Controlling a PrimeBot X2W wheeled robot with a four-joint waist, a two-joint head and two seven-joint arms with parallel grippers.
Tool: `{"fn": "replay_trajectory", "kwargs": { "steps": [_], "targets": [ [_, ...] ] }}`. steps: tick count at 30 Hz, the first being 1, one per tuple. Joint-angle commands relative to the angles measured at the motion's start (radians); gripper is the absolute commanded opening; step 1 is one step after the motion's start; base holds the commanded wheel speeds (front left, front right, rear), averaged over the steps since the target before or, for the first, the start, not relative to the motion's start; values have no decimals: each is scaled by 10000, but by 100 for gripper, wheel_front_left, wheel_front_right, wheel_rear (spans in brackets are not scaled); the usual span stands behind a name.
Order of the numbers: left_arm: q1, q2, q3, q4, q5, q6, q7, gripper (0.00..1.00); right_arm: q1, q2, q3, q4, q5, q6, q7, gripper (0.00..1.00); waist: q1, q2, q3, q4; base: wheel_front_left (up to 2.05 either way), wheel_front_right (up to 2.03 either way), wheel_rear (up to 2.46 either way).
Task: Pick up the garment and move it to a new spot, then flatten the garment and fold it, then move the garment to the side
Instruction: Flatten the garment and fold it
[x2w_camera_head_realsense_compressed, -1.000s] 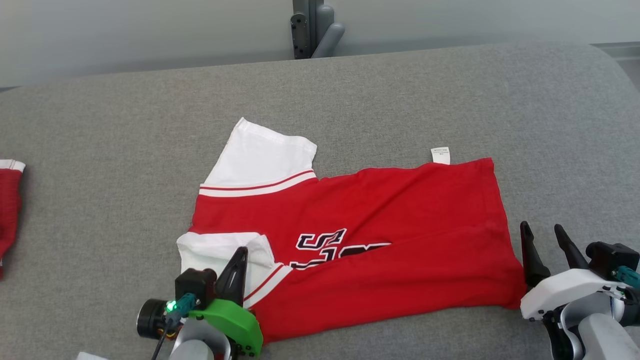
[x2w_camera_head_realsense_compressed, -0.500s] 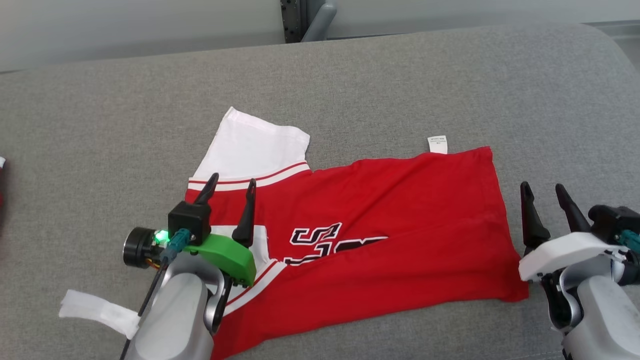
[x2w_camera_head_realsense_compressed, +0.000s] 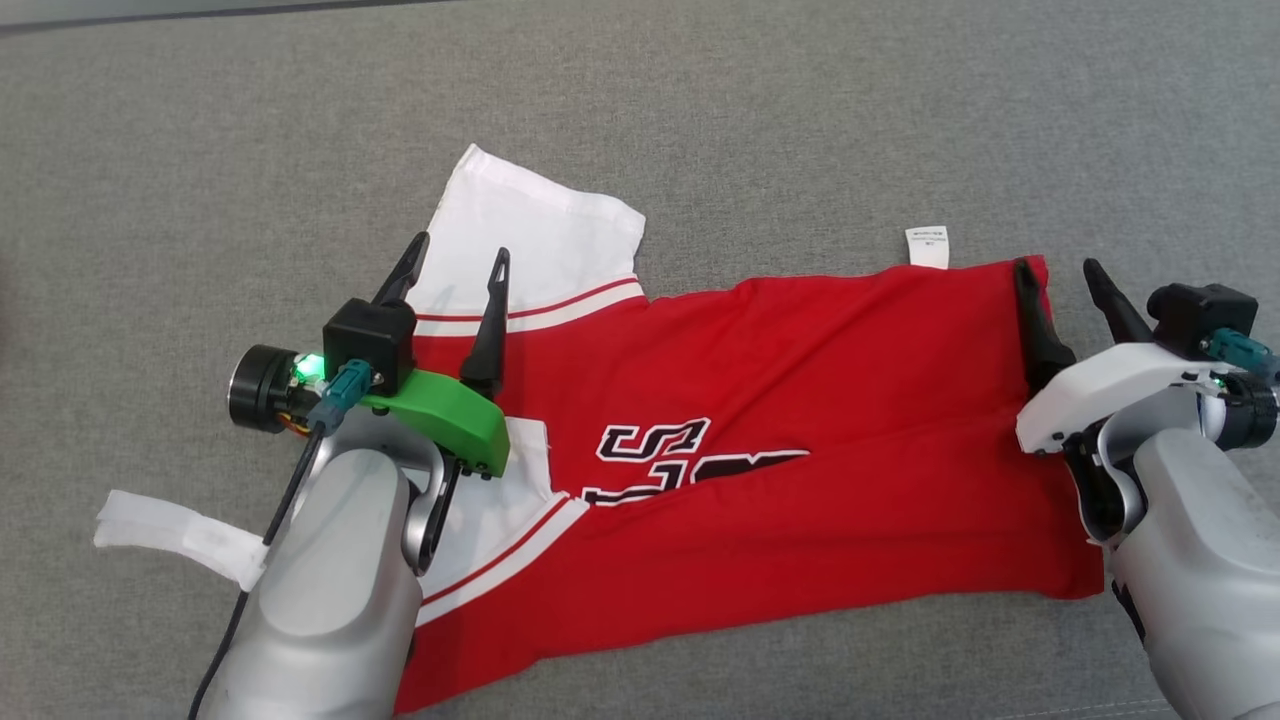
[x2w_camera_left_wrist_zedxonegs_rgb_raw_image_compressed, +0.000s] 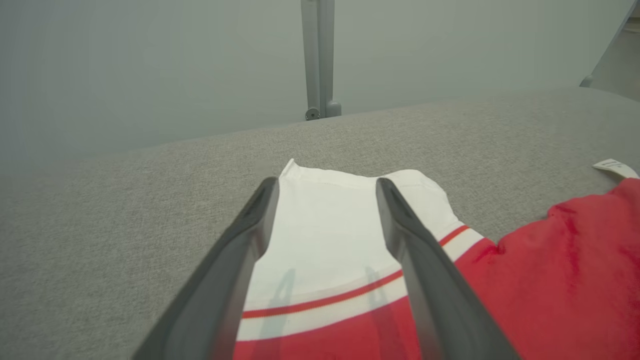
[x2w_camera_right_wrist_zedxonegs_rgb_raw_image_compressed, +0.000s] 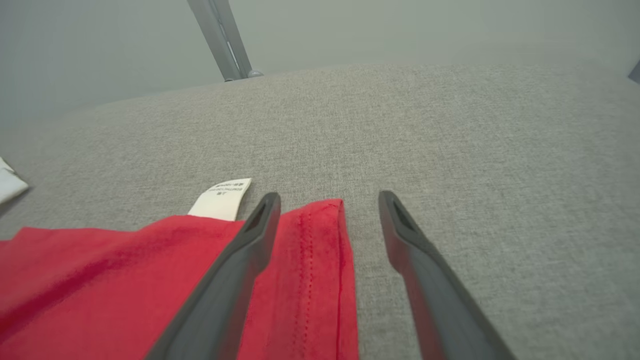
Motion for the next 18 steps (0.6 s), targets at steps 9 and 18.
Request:
{"fn": "replay_trajectory", "kwargs": {
  "steps": [9, 18],
  "targets": [
    [-350, 41, 110, 105, 117, 17, -4, 100, -768, -127, 694, 963, 486, -15, -2, 43, 0, 77, 519, 123, 0, 0, 0],
    [-1759, 289, 279, 1051, 381, -195, -6, 100, -930, -226, 1012, 395, 708, -15, 0, 0, 0, 77, 1032, -134, 0, 0, 0]
  ]
}}
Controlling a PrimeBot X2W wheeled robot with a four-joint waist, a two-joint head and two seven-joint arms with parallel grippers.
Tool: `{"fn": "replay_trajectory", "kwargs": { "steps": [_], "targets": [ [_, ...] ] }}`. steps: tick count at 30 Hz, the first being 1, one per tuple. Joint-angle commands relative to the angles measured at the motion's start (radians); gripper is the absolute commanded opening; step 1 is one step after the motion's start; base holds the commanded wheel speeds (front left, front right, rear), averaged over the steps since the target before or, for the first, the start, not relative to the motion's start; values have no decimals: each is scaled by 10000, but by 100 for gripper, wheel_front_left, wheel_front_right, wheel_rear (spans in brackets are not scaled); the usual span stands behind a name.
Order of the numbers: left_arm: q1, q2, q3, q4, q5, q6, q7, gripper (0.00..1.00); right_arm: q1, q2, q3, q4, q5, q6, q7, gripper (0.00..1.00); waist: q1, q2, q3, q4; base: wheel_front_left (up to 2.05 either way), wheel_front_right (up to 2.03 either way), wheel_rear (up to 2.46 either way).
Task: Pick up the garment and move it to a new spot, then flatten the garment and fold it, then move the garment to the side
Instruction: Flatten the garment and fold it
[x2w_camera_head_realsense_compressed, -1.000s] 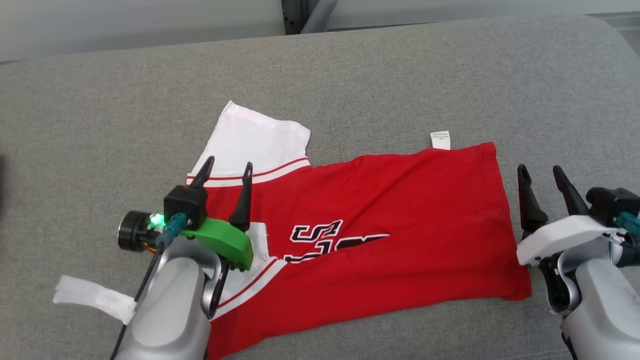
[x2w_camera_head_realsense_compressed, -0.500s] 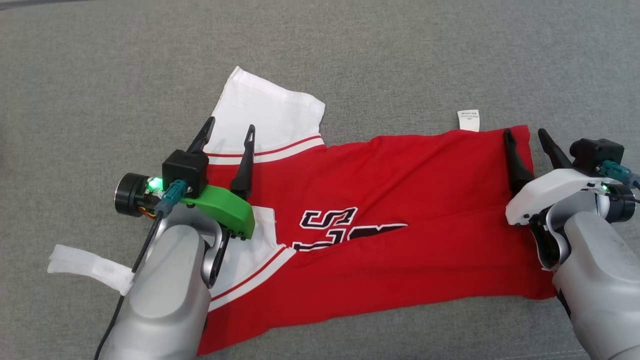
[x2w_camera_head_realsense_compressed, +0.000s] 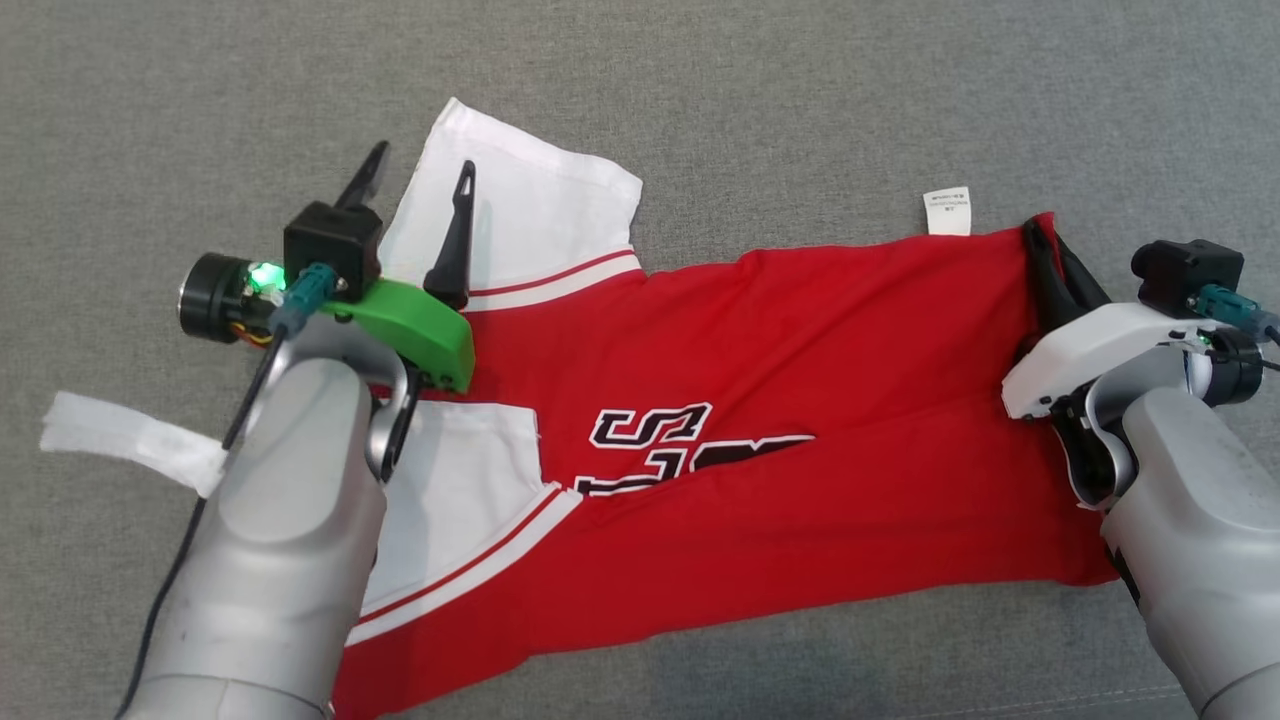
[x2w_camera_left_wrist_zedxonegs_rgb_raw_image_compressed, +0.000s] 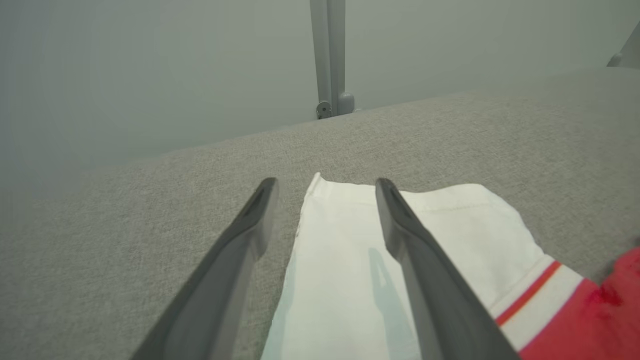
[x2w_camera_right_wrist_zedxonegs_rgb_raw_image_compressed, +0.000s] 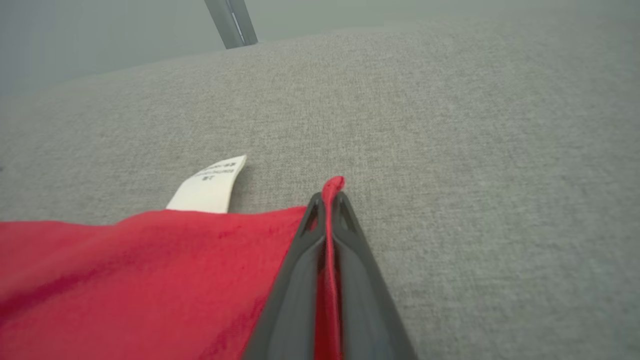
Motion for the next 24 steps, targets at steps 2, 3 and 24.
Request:
{"fn": "replay_trajectory", "kwargs": {
  "steps": [2, 3, 24],
  "targets": [
    [-879, 192, 51, 699, -38, -142, -4, 100, -98, -20, 105, -240, 70, -15, 0, 0, -1, 77, 305, -197, 0, 0, 0],
    [-1179, 250, 44, 940, -50, -176, -4, 100, -105, -10, 133, -306, 75, -15, 0, 0, -1, 77, 369, -234, 0, 0, 0],
    [-3611, 447, -990, 4267, -1329, -514, 1795, 0, -26, 114, 541, -699, 67, -27, 20, 0, -1, 77, 927, -752, 0, 0, 0]
  ]
}}
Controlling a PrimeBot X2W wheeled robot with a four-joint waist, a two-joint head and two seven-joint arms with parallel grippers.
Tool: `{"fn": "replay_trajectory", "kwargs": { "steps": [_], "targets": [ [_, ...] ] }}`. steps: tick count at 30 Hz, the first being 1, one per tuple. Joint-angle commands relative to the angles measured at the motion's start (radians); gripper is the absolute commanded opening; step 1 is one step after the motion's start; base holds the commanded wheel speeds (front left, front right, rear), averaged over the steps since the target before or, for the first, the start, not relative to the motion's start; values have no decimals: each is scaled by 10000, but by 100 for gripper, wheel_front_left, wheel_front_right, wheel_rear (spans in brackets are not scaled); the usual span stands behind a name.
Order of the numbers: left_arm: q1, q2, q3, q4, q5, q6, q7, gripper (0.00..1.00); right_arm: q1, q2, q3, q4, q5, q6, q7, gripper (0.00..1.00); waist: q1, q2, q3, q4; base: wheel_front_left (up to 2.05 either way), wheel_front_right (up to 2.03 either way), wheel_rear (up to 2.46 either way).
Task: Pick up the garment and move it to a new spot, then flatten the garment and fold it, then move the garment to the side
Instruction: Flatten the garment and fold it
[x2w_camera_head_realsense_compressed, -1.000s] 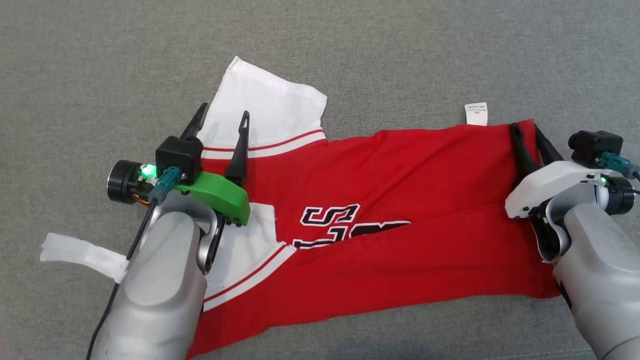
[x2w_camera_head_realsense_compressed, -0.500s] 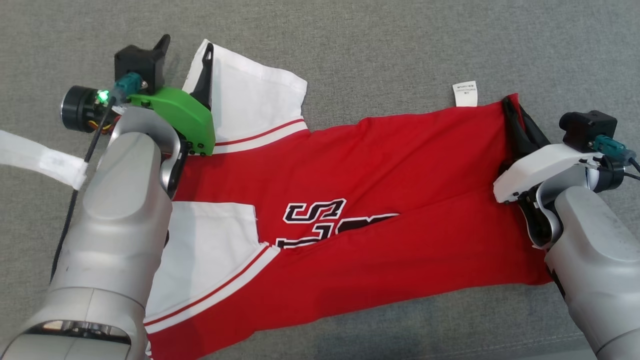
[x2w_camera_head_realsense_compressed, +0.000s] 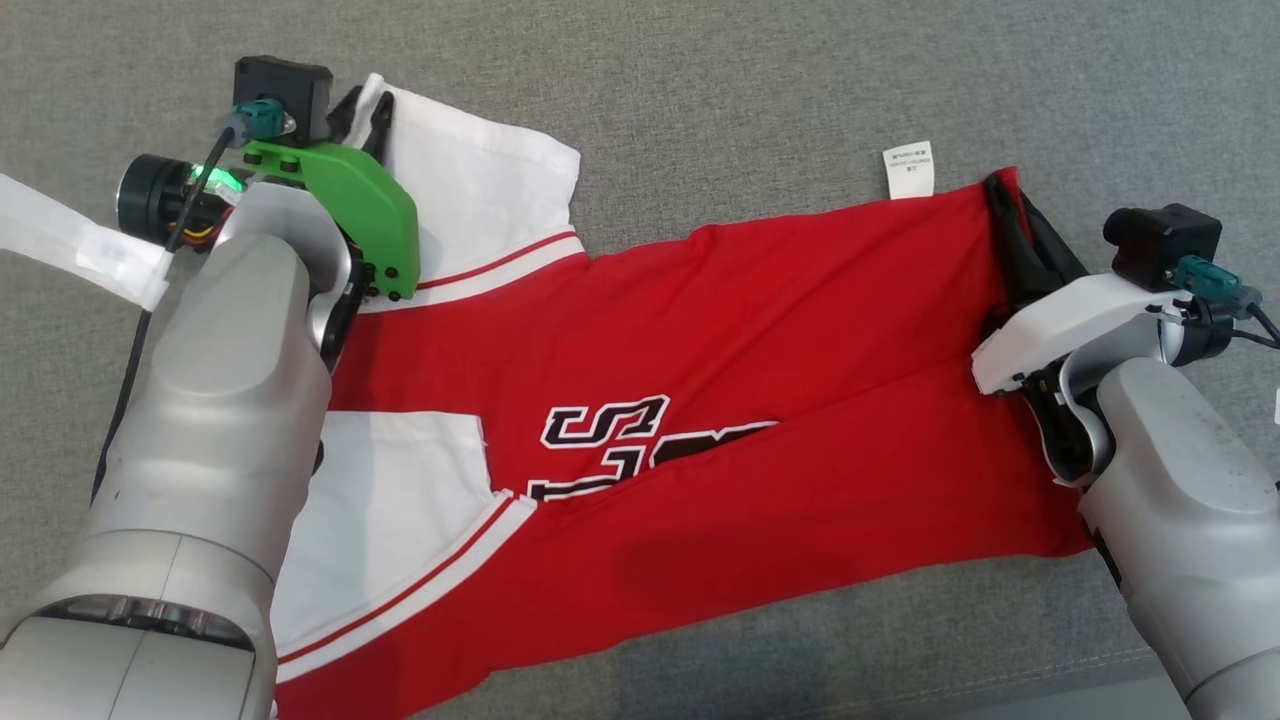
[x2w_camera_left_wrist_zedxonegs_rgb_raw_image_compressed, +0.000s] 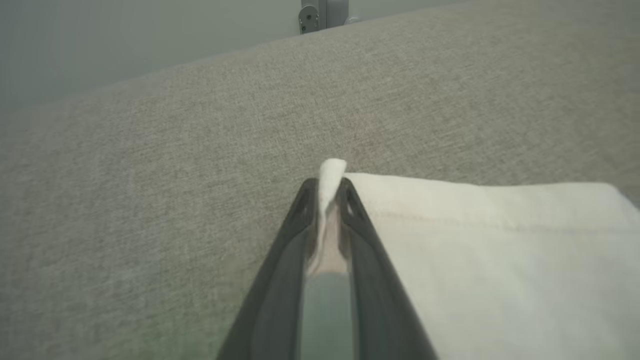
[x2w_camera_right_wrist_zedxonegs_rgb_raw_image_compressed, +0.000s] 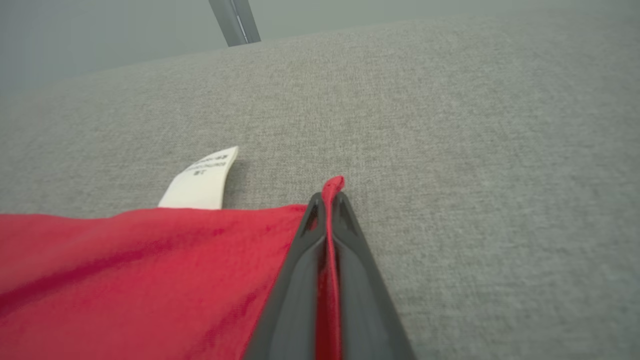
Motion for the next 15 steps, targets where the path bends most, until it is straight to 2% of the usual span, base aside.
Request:
{"fn": "replay_trajectory", "kwargs": {
  "steps": [1, 9, 15],
  "targets": [
    [-15, 7, -140, 91, -139, -26, 12, 0, 240, -4, 20, 206, 51, -43, 47, 0, -1, 77, -22, 18, 0, 0, 0],
    [276, 70, -731, -164, -587, -28, -1202, 0, 423, 14, -290, 41, -59, -33, 39, 0, -1, 77, -494, 267, 0, 0, 0],
    [1409, 75, -1380, -1074, -1220, -29, -1723, 0, 1027, -6, -690, -24, -292, -32, 27, 0, -1, 77, -1599, 614, 0, 0, 0]
  ]
}}
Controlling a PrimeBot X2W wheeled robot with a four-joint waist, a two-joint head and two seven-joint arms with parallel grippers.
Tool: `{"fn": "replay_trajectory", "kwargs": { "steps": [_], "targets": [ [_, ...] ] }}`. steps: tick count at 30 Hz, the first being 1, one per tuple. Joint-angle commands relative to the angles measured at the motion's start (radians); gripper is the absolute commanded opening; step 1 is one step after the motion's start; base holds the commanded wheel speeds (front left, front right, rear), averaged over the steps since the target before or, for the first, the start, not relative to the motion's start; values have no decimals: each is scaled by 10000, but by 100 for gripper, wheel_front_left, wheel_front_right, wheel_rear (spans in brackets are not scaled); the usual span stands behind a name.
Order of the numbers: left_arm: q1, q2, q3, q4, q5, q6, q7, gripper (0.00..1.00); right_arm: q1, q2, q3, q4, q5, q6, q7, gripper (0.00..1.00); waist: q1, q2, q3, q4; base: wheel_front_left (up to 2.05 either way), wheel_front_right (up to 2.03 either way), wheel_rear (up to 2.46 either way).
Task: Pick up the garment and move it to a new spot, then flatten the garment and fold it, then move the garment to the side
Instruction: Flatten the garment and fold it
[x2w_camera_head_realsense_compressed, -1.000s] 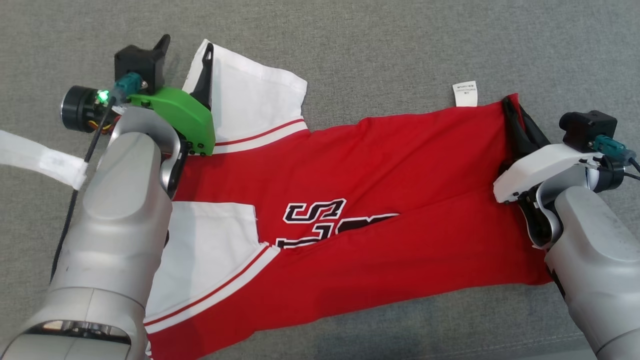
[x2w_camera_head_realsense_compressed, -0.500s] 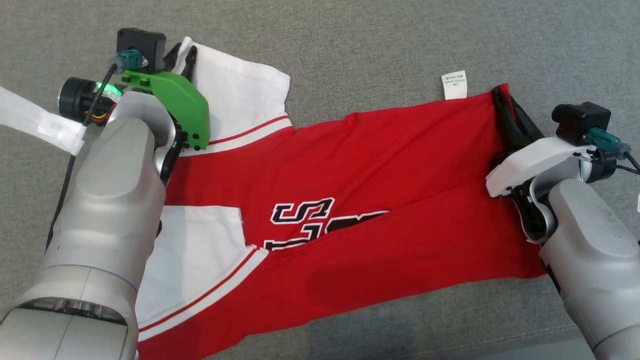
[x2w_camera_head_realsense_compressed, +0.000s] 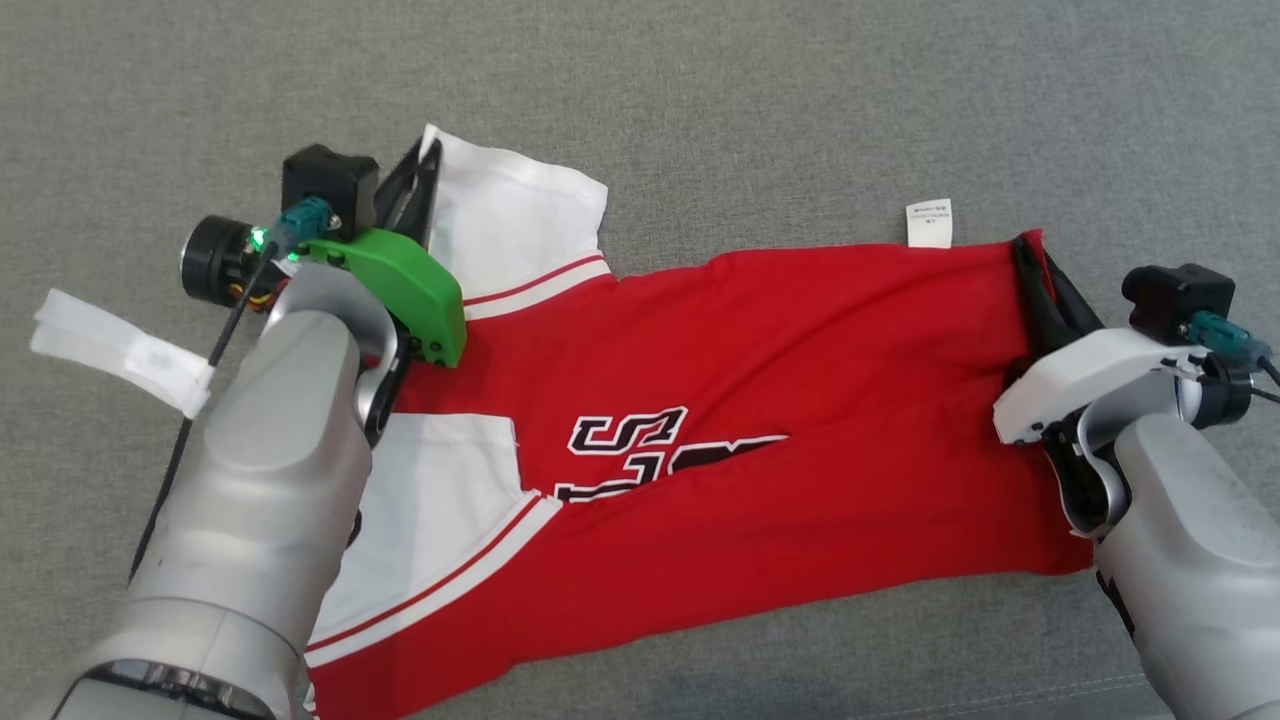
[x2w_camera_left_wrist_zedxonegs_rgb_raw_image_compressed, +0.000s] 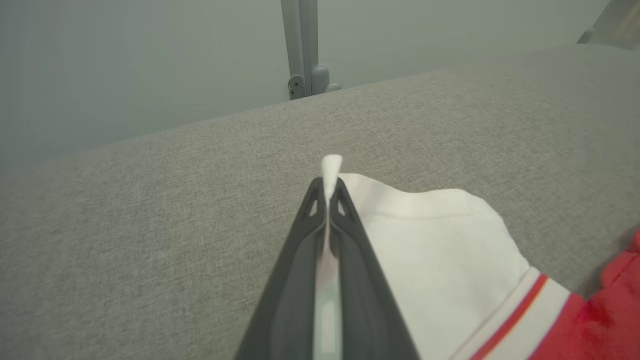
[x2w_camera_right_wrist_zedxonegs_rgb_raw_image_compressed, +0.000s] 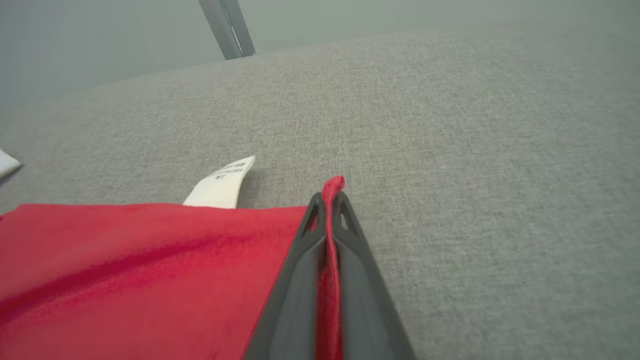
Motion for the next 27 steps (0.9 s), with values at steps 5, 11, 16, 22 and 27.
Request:
{"fn": "replay_trajectory", "kwargs": {
  "steps": [5, 11, 16, 22, 27],
  "targets": [
    [1449, 303, -84, -1654, -347, -20, -78, 0, 824, -77, -389, -75, -221, -19, 0, 0, -1, 77, -1440, 602, 0, 0, 0],
    [3003, 422, 500, -3747, -81, -11, -76, 0, 1497, -142, -770, -269, -352, -19, 0, 0, -1, 77, -2099, 953, 0, 0, 0],
    [4670, 425, 1058, -5594, 390, -13, -76, 0, 1884, -185, -1103, -556, -538, -19, 0, 0, -1, 77, -2463, 1281, 0, 0, 0],
    [6569, 346, 1156, -7318, 697, -17, -75, 0, 2303, -184, -1351, -830, -753, -19, 0, 0, -1, 77, -2746, 1546, 0, 0, 0],
    [7875, 454, 905, -8117, 481, -18, -78, 0, 2714, -249, -1497, -821, -815, -19, 0, 0, -1, 77, -3024, 1665, 0, 0, 0]
  ]
}}
